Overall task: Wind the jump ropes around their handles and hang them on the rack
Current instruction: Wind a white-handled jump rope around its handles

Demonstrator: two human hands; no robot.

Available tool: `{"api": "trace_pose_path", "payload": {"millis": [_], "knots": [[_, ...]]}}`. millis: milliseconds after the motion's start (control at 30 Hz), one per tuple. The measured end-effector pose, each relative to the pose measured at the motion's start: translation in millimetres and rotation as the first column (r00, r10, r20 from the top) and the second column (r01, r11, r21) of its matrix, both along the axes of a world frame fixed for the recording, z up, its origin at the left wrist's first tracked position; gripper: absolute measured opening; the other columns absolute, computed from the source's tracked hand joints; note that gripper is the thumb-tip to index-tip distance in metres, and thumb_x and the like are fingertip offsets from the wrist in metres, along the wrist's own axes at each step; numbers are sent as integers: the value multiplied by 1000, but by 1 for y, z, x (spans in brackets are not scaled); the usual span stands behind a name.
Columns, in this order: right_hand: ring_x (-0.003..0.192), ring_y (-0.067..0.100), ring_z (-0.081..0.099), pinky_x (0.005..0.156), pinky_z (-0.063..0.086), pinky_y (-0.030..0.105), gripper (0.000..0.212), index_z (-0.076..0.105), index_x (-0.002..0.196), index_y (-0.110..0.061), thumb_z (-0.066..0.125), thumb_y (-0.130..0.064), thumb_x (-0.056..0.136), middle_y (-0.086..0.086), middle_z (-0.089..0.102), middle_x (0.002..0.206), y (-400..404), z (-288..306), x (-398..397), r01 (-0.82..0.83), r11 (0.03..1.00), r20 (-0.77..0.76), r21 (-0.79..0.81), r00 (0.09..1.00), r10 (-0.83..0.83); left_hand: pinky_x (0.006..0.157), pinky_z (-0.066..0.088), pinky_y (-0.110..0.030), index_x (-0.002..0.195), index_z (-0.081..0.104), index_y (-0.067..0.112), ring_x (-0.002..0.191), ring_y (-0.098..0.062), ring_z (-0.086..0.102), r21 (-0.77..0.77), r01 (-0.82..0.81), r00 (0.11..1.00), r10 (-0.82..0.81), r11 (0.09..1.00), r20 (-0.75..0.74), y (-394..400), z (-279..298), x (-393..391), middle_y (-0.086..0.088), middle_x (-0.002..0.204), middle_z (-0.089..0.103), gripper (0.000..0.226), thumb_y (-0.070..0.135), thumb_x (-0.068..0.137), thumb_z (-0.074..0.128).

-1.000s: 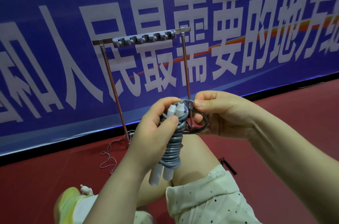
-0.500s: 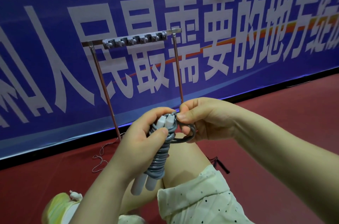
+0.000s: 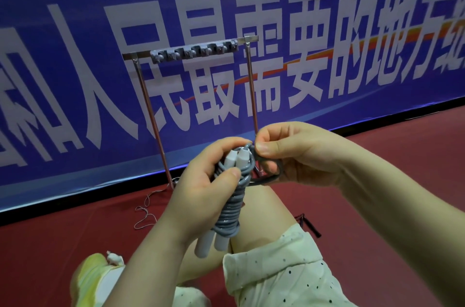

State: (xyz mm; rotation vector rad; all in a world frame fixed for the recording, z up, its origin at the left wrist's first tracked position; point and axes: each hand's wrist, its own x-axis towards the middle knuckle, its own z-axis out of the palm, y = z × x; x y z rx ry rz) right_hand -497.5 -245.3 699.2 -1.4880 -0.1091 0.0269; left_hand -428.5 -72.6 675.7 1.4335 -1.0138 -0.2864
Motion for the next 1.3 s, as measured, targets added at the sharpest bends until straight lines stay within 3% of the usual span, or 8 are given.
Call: {"api": "trace_pose_path", "payload": {"millis": [333,433,533,633,800,933,1133,1300], "knots": [[56,14,59,77,54,38,18,62,59,-16,66,-14,76,3,57,54,1,7,6,-36,999,-121,-37,992,32,61,60,-41,91,66,46,77,-12,64,51,19,993,-25,999,119,4,2,4,12,93,67,42,12,73,48],[57,14,57,78,51,37,17,61,61,-15,69,-17,76,3,59,56,6,2,5,17,1000,-45,10,999,-17,66,58,-29,95,66,35,82,-10,64,34,13,987,-18,999,160,5,3,8,10,95,67,38,11,73,48],[52,11,57,59,51,24,13,58,67,-11,67,-17,72,3,60,55,19,-6,2,173,983,154,62,971,-180,68,55,-21,101,62,30,85,-9,64,-5,21,989,-20,1000,150,3,6,8,10,95,67,37,9,74,46],[46,8,55,48,48,19,13,59,69,-12,68,-17,76,-1,58,52,30,-13,0,306,939,341,158,875,-343,68,57,-25,99,61,30,81,-8,64,-37,50,992,-45,998,120,-1,8,1,12,91,66,37,8,75,45],[53,10,56,51,47,20,31,56,82,-11,59,-41,79,-1,59,58,30,-24,-6,405,886,319,226,829,-460,61,56,-47,88,64,44,69,-18,61,-32,46,999,-47,998,-4,-8,0,-6,7,84,67,35,16,76,46],[71,14,64,71,53,25,10,60,86,-8,62,-15,79,3,67,73,18,-32,-16,385,915,363,121,841,-402,58,56,-46,86,65,43,72,-20,64,-88,-9,992,-3,996,-130,-9,-4,-2,7,81,67,31,19,75,47],[72,19,69,72,57,33,14,72,71,-27,68,-15,73,5,72,74,22,-30,-9,545,837,445,55,736,-509,63,58,-32,99,54,27,84,-19,69,-116,-61,996,54,991,-68,-9,0,1,11,85,67,17,11,95,48],[67,14,68,67,56,30,20,67,75,-18,66,-1,84,1,70,68,31,-24,1,639,767,540,-59,667,-514,71,56,-32,100,46,32,86,-15,65,-81,-164,985,167,983,42,-5,-1,8,3,96,59,17,16,94,50]]}}
